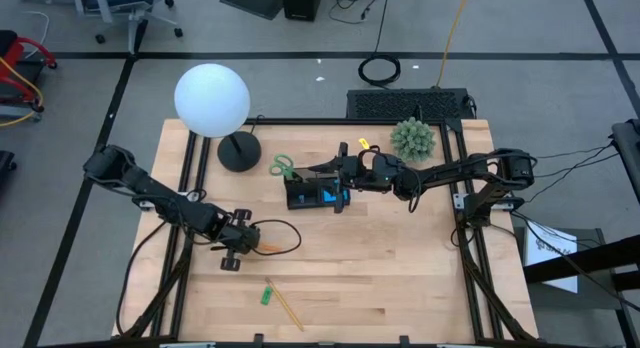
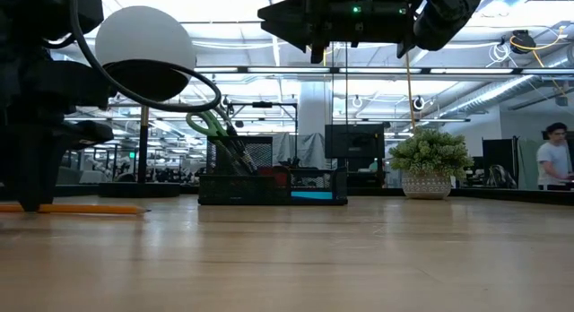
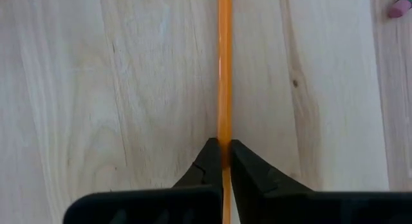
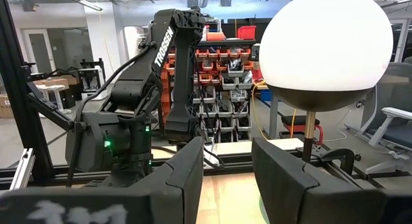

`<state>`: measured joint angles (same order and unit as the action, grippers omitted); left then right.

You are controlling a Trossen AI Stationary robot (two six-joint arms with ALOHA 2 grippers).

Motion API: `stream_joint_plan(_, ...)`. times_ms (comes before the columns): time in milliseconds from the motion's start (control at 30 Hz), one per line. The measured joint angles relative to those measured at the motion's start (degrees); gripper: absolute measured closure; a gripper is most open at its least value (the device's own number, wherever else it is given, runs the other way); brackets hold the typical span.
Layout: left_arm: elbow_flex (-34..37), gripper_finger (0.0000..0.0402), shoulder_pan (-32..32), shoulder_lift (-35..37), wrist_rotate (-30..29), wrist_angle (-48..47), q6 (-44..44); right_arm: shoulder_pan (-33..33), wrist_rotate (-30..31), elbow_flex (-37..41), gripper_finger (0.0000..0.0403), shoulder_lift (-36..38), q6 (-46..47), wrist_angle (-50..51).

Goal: Pick and place office supplies into organizer
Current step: Put the orange pencil into the black desk organizer

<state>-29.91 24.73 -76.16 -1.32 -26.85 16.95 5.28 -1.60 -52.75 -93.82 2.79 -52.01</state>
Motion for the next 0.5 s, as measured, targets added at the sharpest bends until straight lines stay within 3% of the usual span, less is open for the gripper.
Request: stream_joint_plan(500,-0.15,0.0395,-2.35,0.04,4.12,-5.04,2.23,-0.02,0.02,0.00,0.0284,0.00,-0.03,0.00)
